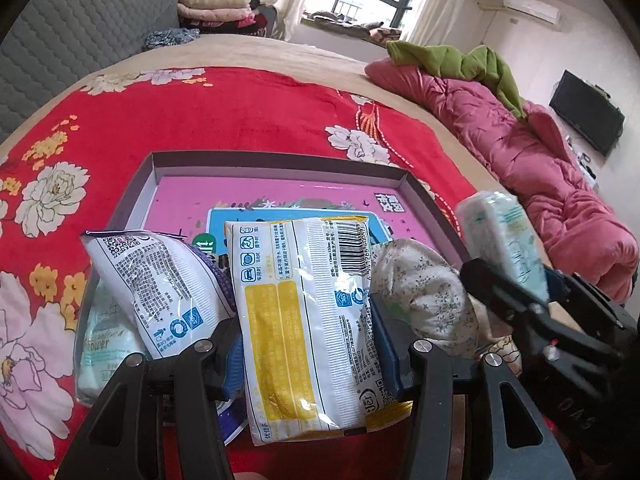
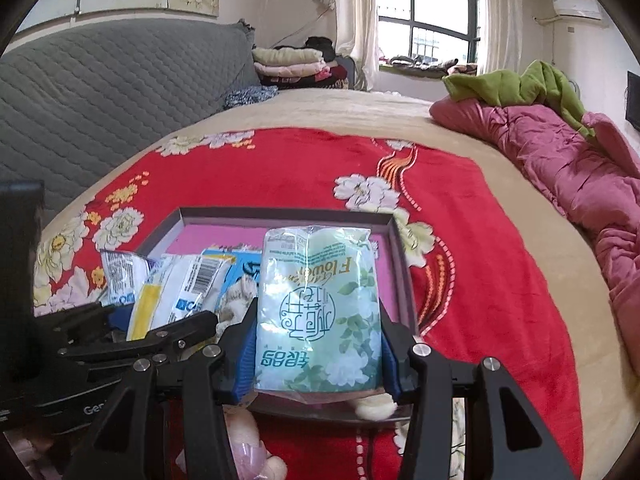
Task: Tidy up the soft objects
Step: 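Lift the tissue pack and yellow packet and carry both over the pink box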
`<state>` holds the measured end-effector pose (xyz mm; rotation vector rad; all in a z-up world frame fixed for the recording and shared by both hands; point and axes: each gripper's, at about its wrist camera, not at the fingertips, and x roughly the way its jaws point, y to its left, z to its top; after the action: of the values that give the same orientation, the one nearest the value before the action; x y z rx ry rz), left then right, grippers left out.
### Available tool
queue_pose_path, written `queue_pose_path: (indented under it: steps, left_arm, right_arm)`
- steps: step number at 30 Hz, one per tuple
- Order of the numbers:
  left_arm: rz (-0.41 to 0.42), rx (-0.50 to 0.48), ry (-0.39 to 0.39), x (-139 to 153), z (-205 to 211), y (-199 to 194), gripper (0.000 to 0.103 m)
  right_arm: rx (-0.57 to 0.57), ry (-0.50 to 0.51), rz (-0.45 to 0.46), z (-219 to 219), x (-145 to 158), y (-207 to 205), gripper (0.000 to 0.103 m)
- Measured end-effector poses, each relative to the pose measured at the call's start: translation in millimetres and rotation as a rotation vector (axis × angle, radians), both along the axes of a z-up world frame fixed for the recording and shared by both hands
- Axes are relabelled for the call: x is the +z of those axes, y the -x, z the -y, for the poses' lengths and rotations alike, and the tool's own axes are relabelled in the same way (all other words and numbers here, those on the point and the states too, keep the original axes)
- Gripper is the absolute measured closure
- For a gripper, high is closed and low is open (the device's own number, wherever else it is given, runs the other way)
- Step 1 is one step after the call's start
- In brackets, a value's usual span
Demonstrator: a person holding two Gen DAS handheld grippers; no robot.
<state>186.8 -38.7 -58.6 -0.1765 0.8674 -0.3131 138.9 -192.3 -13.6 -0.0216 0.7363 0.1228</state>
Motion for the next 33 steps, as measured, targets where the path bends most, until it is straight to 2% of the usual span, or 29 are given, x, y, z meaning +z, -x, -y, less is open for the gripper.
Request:
queue_pose_path:
  steps: [5,13,27,30,33]
  left_arm:
    - [-0.007,0.001,0.005,-1,-3,0,0.049]
    - [-0.009,-0.002,-0.005,-2,-2,1,0.049]
    - [-0.016,-0.012,-0.018,-2,0,2,0.048]
    - [-0.016,-0.013,-0.022,-2,1,3,0.048]
    - [-0.017,-0.014,-0.025,-3,2,3,0.048]
  right_arm:
    - [0.005,0.017,-0.052,-1,-17,-3,0.053]
    - [0.007,0.036,-0.085,-1,-28,-7,0.053]
    - [0.026,0.068,-0.089,-4,-28,-9,0.052]
    - [0.026,0.071,-0.085,-3,-26,-8,0.05]
    - [0.03,0.071,-0.074,-1,-23,-5,0.043]
